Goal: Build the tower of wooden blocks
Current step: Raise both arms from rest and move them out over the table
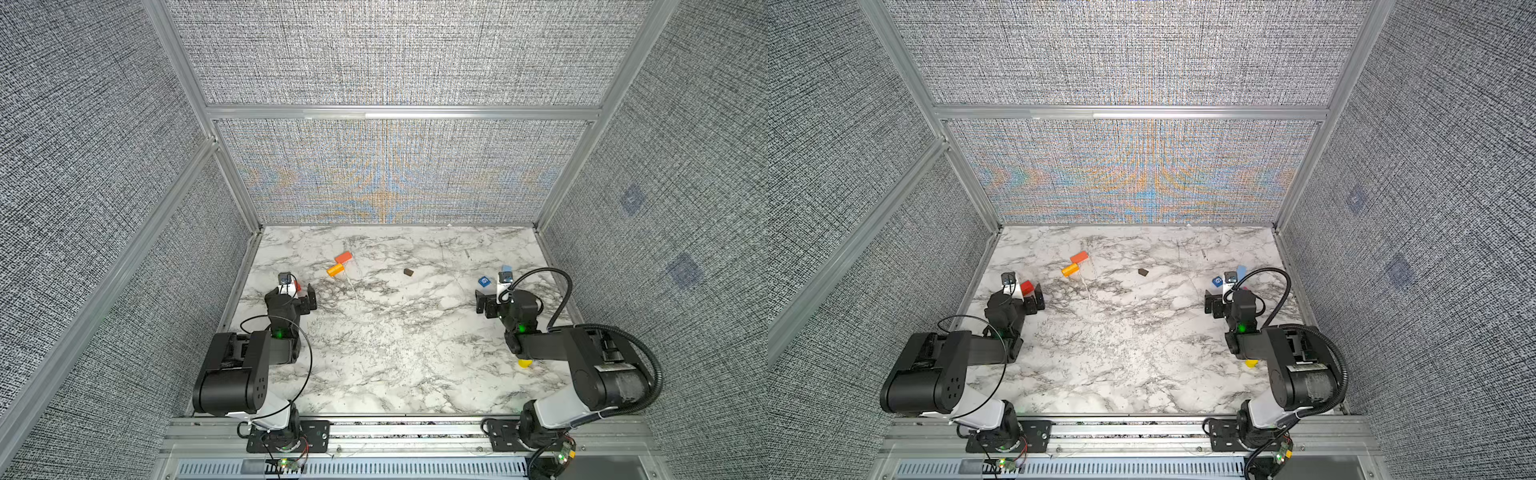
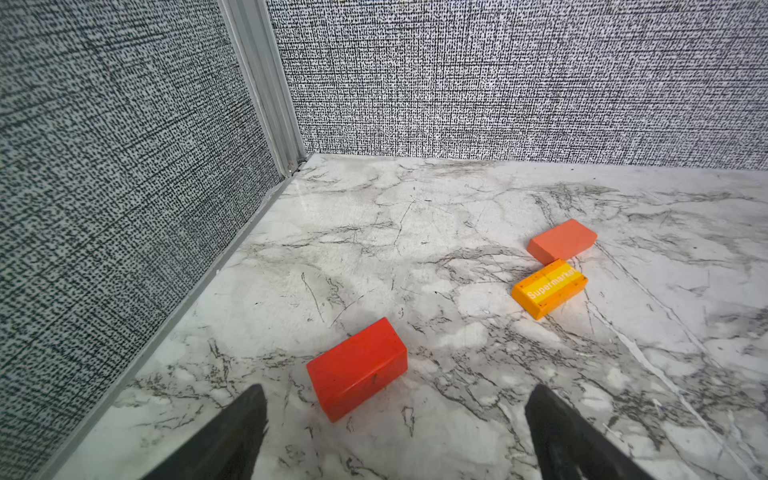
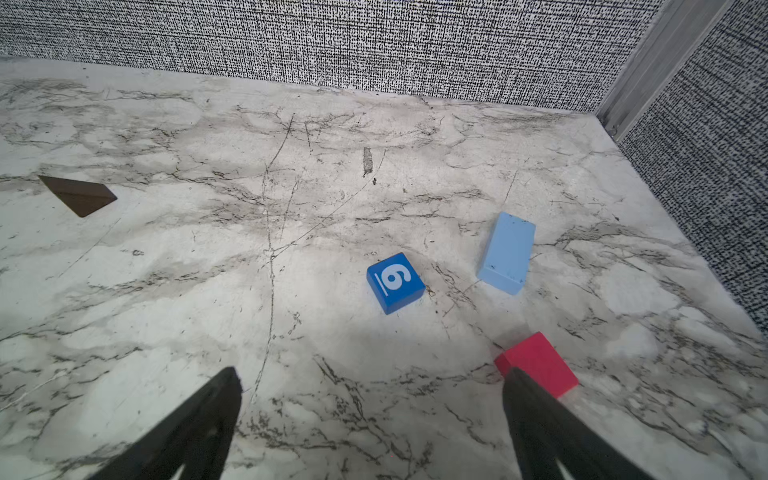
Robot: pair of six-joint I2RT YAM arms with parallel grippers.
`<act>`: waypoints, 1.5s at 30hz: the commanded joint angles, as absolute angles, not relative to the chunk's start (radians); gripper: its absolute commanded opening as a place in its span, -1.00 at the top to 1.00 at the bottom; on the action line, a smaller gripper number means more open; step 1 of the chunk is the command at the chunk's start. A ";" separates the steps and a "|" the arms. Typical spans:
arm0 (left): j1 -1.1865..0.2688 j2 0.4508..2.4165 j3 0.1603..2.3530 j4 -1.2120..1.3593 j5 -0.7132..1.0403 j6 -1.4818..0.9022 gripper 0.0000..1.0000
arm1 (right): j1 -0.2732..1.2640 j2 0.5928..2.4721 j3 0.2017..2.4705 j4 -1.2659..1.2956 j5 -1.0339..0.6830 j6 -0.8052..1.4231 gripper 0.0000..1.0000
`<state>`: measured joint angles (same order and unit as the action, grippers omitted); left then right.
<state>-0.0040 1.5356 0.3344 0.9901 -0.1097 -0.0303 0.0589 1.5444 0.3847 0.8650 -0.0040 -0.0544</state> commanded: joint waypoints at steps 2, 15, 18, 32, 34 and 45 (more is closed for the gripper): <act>-0.003 1.536 0.336 0.989 -0.118 -0.034 -0.97 | 0.061 1.542 0.379 0.893 0.001 -0.056 -0.98; -0.004 1.535 0.334 0.989 -0.118 -0.034 -0.98 | 0.060 1.543 0.382 0.893 0.001 -0.053 -0.98; -0.003 1.535 0.335 0.987 -0.118 -0.033 -0.98 | 0.057 1.543 0.385 0.886 0.002 -0.051 -0.98; -0.005 1.504 0.343 0.948 -0.139 -0.038 -0.98 | 0.032 1.370 0.429 0.653 0.015 -0.009 -0.98; -0.003 1.458 0.374 0.847 -0.142 -0.037 -0.97 | 0.041 1.318 0.446 0.582 0.044 0.002 -0.98; -0.004 1.358 0.958 -0.248 -0.077 -0.039 -0.94 | 0.090 1.098 0.673 0.127 0.036 0.207 -0.97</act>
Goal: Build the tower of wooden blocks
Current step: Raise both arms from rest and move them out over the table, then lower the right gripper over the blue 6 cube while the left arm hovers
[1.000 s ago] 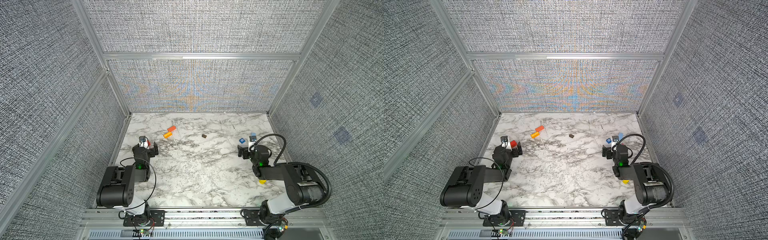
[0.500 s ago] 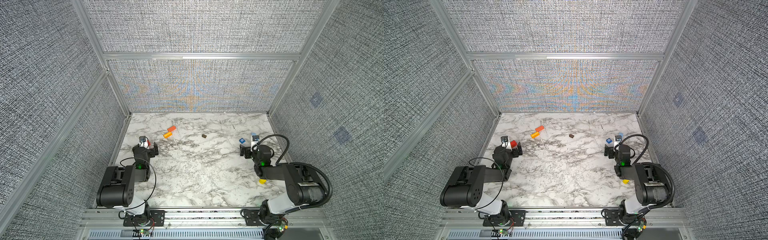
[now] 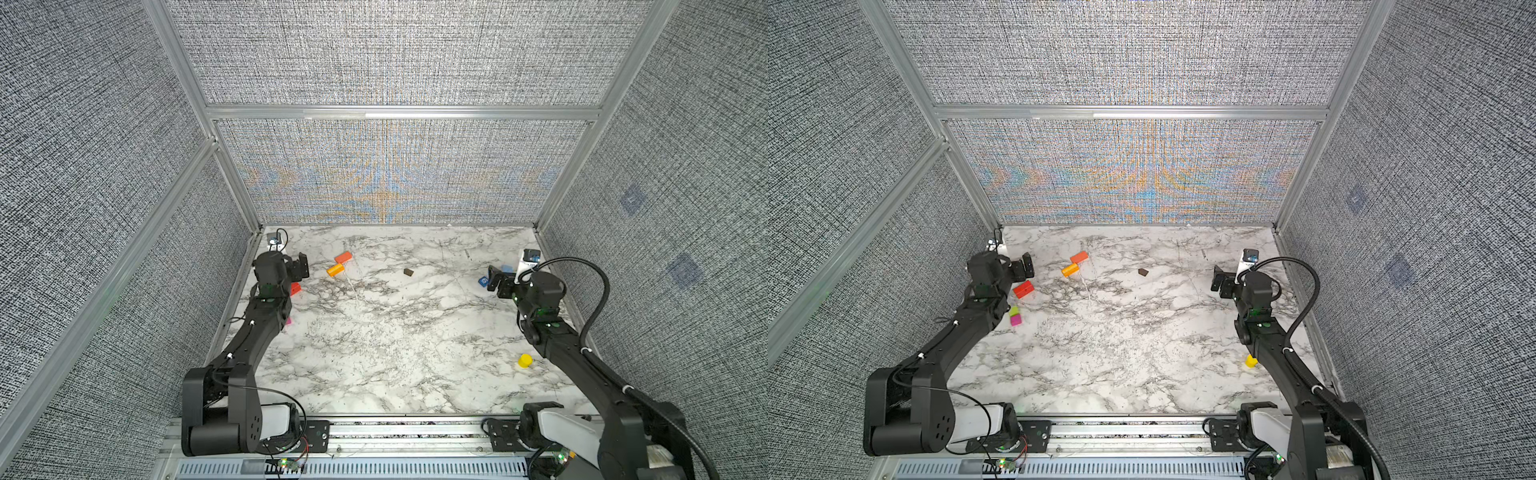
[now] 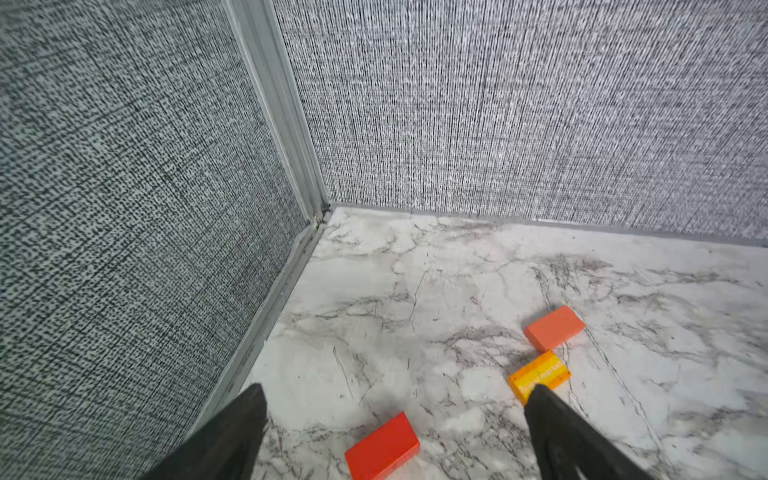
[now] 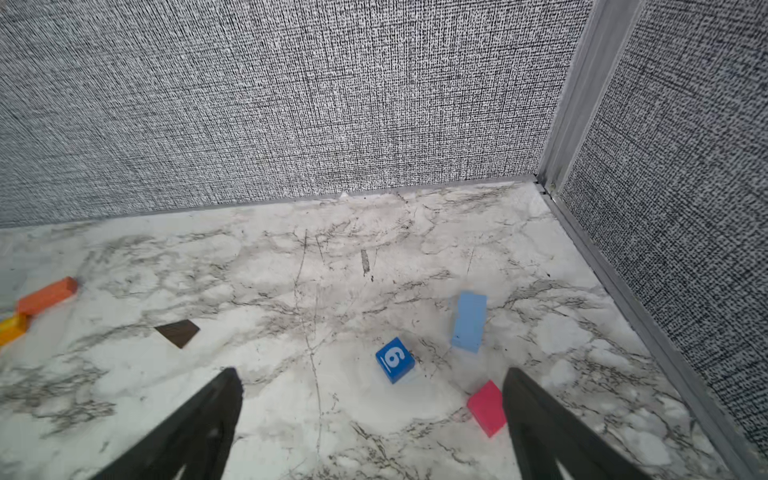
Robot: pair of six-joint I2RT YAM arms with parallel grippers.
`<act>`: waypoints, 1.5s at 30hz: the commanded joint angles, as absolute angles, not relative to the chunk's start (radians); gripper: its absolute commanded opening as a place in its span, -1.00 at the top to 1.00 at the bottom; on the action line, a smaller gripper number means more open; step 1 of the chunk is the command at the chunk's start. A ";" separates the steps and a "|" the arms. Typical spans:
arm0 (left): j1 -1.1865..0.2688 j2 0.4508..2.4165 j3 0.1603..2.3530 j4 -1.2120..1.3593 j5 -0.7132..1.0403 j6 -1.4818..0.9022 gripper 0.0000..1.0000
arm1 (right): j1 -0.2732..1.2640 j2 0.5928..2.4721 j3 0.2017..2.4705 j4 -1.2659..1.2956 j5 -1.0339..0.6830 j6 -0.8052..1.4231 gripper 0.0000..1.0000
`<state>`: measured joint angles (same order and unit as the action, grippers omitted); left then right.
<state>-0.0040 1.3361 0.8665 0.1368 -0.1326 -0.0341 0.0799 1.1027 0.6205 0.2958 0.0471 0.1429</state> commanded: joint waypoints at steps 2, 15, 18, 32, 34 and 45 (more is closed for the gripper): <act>-0.003 1.405 1.062 -0.388 -0.089 -0.081 -0.84 | 0.107 1.123 0.724 0.089 0.000 0.227 -0.94; -0.004 1.776 1.525 -0.983 -0.195 -0.338 -0.80 | 0.307 1.505 1.038 -0.004 -0.081 0.250 -0.89; -0.005 1.816 1.526 -0.970 -0.187 -0.371 -0.81 | 0.319 1.551 1.057 0.000 -0.096 0.256 -0.90; -0.206 2.114 1.838 -0.989 -0.091 -0.229 -0.60 | 0.324 1.600 1.046 0.036 -0.162 0.265 -0.87; -0.217 2.139 1.863 -0.984 -0.066 -0.208 -0.57 | 0.321 1.598 1.039 0.043 -0.166 0.262 -0.84; -0.276 2.136 1.849 -0.924 -0.066 -0.225 -0.60 | 0.284 1.596 1.047 -0.057 -0.110 0.290 -0.77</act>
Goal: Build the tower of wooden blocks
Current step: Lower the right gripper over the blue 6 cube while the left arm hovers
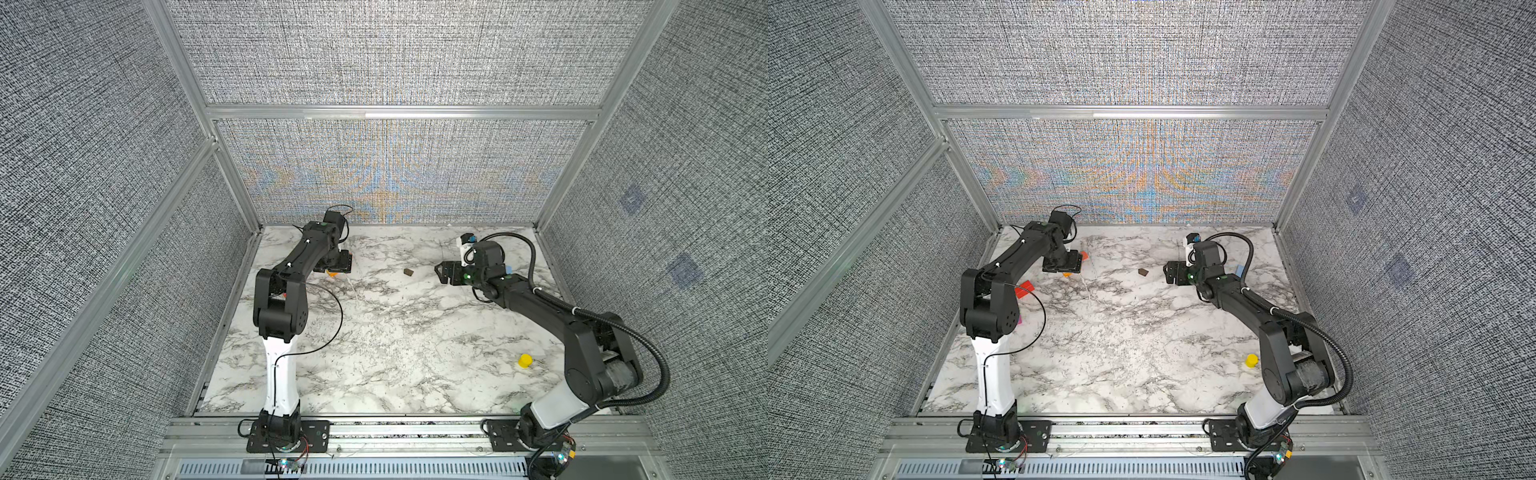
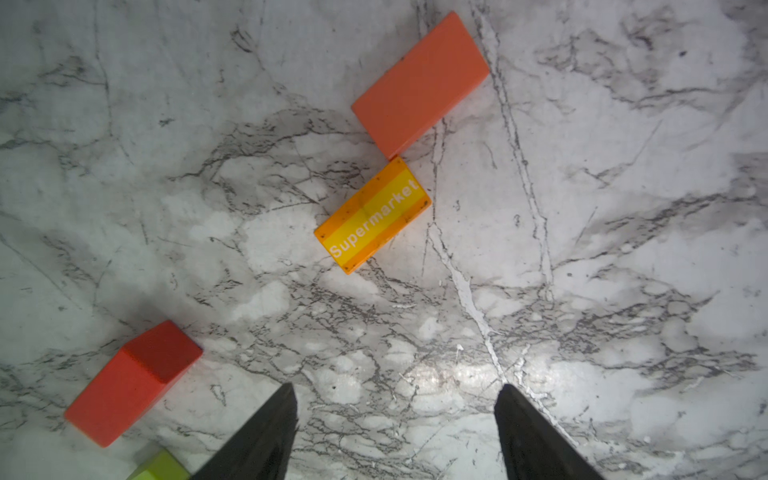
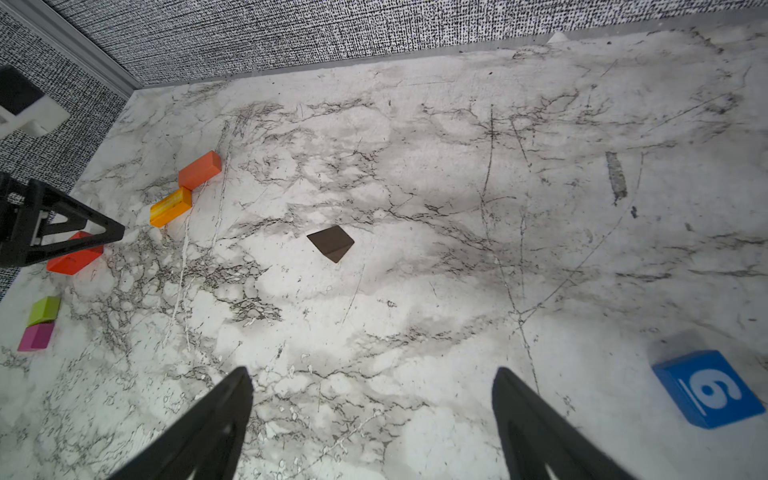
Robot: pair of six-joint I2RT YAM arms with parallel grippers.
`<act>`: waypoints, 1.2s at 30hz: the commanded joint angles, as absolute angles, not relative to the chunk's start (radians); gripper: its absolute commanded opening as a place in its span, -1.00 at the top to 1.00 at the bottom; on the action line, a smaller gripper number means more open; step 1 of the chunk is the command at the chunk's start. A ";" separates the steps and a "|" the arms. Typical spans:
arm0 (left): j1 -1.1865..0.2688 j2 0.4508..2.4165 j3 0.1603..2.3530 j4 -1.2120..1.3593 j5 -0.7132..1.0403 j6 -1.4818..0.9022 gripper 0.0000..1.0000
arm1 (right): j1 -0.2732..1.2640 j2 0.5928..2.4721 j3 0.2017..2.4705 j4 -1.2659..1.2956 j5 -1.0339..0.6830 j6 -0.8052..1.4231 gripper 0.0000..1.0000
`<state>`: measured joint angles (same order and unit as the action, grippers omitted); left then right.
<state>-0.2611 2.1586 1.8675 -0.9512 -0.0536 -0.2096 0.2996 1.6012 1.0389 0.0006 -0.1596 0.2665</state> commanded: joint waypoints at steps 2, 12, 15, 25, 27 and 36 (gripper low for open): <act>-0.300 2.102 1.804 -0.886 -0.080 -0.270 -0.94 | 0.251 1.613 1.081 -0.155 -0.066 0.302 -0.71; -0.452 1.959 1.610 -0.607 -0.120 -0.402 -0.97 | 0.077 1.807 1.342 -0.513 -0.149 0.127 -0.34; -0.476 1.920 1.539 -0.482 -0.061 -0.443 -0.97 | 0.037 1.872 1.428 -0.592 -0.199 0.090 -0.15; -0.504 1.827 1.349 -0.177 0.140 -0.416 -0.97 | 0.028 1.978 1.566 -0.725 -0.153 0.004 -0.14; -0.505 1.807 1.307 -0.133 0.147 -0.414 -0.97 | 0.026 1.989 1.599 -0.755 -0.127 -0.027 -0.12; -0.506 1.738 1.146 -0.007 0.132 -0.400 -0.97 | 0.024 2.058 1.690 -0.834 -0.082 -0.119 -0.07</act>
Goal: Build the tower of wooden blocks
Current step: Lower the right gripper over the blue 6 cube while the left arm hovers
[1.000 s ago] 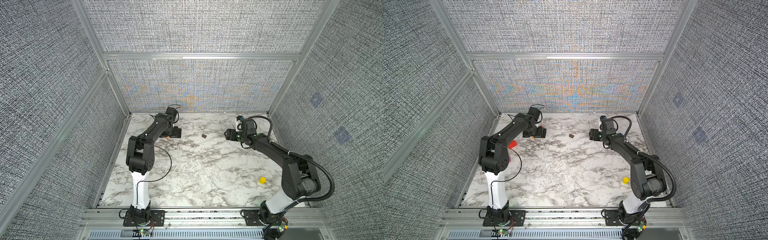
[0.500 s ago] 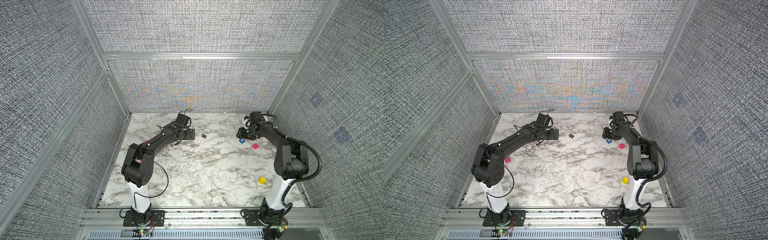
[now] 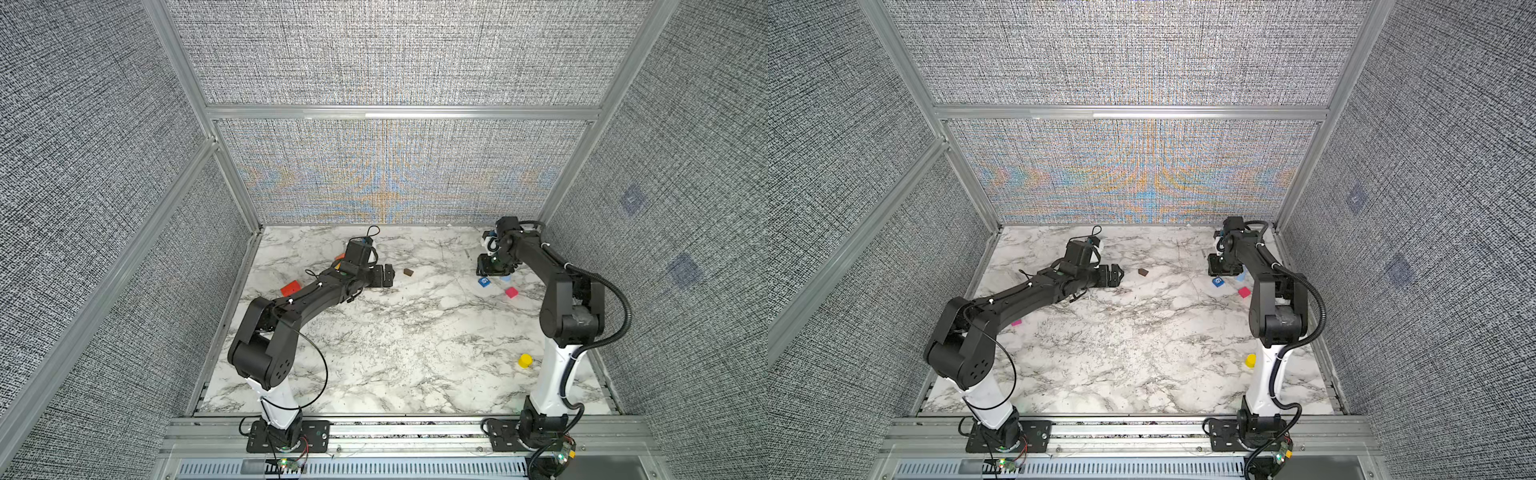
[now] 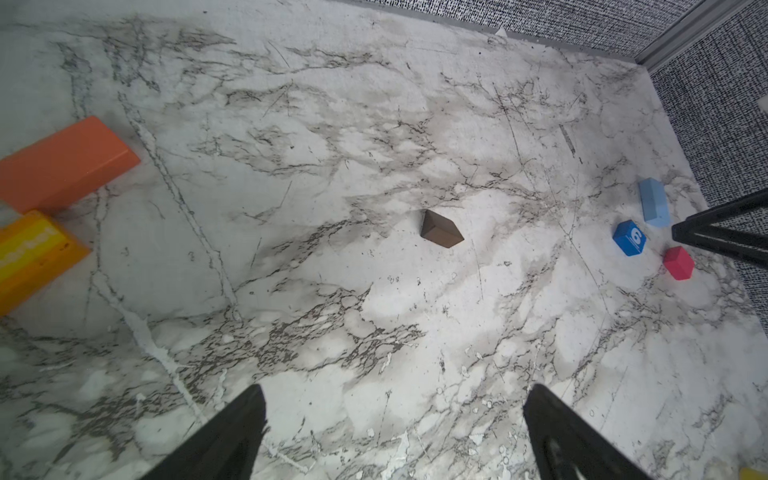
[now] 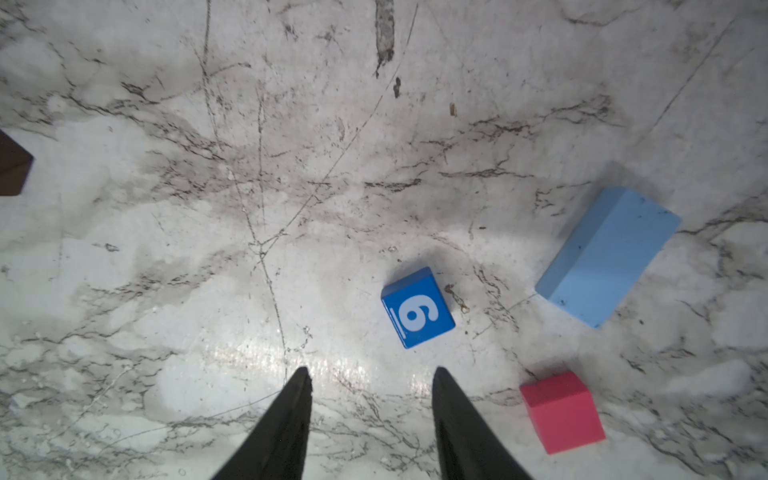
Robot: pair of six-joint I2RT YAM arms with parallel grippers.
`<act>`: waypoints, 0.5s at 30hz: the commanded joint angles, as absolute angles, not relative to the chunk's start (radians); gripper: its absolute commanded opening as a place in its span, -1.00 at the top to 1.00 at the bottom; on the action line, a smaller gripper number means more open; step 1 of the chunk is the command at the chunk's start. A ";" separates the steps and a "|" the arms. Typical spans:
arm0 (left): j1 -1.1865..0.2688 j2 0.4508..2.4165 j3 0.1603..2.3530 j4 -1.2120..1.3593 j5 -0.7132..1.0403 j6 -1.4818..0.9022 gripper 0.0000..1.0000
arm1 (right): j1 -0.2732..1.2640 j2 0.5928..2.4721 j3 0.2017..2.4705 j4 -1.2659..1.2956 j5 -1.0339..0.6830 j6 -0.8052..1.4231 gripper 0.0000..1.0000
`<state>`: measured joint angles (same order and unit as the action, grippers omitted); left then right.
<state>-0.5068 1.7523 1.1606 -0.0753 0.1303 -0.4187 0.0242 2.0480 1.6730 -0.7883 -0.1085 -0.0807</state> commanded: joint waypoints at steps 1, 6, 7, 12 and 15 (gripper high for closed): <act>-0.506 1.735 1.137 0.000 0.134 -0.399 -0.97 | 0.024 2.064 1.697 -0.839 -0.077 -0.124 -0.13; -0.506 1.726 1.098 0.044 0.147 -0.397 -0.97 | 0.028 2.083 1.692 -0.837 -0.071 -0.142 -0.25; -0.506 1.724 1.090 0.053 0.147 -0.395 -0.97 | 0.030 2.082 1.681 -0.829 -0.069 -0.148 -0.24; -0.506 1.722 1.067 0.074 0.153 -0.391 -0.97 | 0.037 2.086 1.659 -0.813 -0.034 -0.162 -0.24; -0.506 1.723 1.062 0.081 0.165 -0.396 -0.97 | 0.037 2.098 1.664 -0.814 -0.034 -0.160 -0.24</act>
